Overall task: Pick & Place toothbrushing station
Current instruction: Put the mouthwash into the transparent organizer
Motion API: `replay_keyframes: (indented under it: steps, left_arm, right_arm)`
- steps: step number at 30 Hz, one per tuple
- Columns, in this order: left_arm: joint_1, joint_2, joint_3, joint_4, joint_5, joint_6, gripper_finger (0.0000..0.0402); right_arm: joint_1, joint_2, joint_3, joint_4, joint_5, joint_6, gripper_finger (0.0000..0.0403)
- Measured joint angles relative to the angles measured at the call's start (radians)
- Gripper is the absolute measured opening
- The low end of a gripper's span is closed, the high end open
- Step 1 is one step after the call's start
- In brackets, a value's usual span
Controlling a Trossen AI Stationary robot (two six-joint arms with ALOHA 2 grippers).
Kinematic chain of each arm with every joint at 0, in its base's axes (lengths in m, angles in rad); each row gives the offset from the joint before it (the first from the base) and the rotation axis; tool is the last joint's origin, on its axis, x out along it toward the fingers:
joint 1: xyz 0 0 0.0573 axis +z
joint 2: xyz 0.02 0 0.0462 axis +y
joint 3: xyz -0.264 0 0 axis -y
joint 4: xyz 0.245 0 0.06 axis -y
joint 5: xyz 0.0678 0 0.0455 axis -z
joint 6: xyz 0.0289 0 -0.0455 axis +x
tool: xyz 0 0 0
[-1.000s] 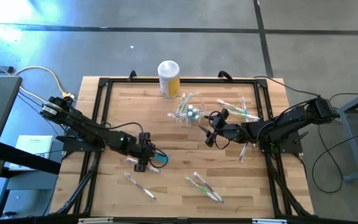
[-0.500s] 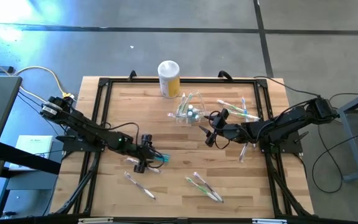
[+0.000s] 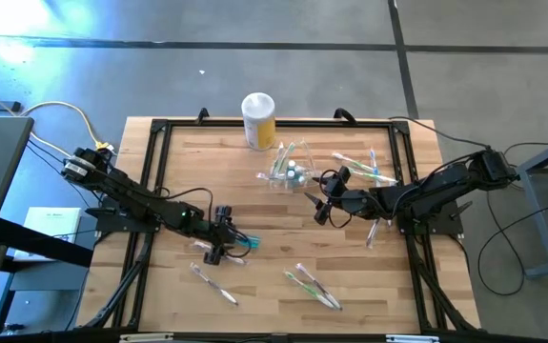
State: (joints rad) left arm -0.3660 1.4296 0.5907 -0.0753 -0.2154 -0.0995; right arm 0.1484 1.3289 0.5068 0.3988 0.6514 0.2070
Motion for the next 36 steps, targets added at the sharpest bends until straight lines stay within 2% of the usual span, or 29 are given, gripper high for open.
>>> replay_keyframes:
  steps: [9,17,25,36]
  left_arm:
    - [0.0,0.015,0.0,0.004,-0.065,0.017,0.0244]
    - [0.0,0.013,-0.12,0.244,-0.068,0.025,0.0244]
    - [0.0,0.013,-0.206,0.388,-0.068,0.016,0.0244]
    - [0.0,0.063,-0.232,0.507,-0.068,0.027,0.0244]
  right_arm:
    - [0.0,0.0,0.0,0.0,0.0,0.006,0.0245]
    - [0.0,0.0,0.0,0.0,0.0,0.006,0.0245]
    - [-0.001,0.0,0.0,0.001,0.0,0.006,0.0245]
    - [-0.001,0.0,0.0,0.001,0.0,0.006,0.0245]
